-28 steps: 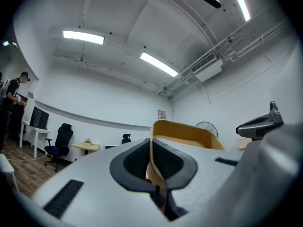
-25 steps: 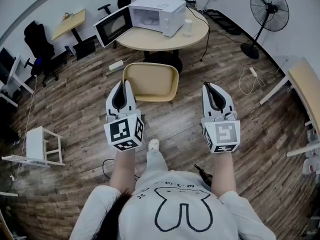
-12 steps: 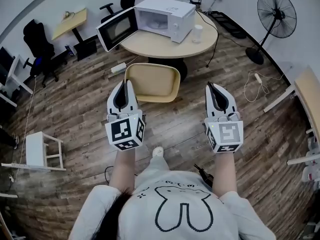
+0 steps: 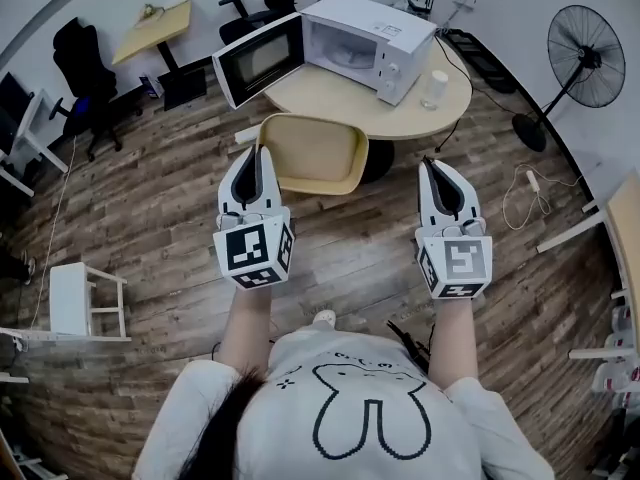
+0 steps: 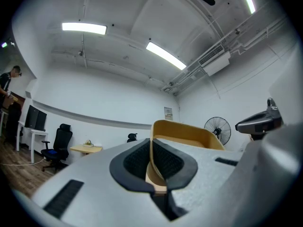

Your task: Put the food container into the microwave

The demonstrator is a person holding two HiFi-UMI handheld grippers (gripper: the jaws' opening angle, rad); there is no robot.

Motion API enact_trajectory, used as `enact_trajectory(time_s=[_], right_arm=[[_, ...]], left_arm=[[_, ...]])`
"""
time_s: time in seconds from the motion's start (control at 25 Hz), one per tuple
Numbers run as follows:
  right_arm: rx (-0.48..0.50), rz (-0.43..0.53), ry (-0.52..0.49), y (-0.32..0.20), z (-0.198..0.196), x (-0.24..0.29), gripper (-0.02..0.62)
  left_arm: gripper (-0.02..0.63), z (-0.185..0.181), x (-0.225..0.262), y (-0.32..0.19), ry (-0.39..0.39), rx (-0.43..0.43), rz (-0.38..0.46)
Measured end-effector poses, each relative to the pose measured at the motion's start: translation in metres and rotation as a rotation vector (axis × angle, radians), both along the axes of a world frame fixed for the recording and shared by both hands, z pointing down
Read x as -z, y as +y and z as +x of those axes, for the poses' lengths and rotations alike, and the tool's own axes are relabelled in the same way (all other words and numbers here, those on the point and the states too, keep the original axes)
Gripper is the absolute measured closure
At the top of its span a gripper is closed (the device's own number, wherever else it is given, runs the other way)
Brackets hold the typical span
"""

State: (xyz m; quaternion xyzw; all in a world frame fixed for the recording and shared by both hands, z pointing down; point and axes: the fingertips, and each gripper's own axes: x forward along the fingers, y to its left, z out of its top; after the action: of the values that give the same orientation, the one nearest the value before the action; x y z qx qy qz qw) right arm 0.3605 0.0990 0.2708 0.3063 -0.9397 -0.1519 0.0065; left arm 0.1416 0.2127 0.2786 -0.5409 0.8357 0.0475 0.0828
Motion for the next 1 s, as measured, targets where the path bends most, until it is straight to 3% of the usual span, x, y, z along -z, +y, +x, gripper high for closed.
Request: enact_trajectory(time_s=[0.36,1.0], right_arm=[[-0.005,0.037,0.037,-0.035,-0.067,0.001,0.565],[-0.004,0.006,0.026,-0.089,-0.118,-0.009,0.565]], left_arm=[[0.588,-0.063,-0.001,-0.042,0.009,-0.019,0.006],[0.588,-0.115,-0.006,-0.090,0.013,-0.010,-0.003]])
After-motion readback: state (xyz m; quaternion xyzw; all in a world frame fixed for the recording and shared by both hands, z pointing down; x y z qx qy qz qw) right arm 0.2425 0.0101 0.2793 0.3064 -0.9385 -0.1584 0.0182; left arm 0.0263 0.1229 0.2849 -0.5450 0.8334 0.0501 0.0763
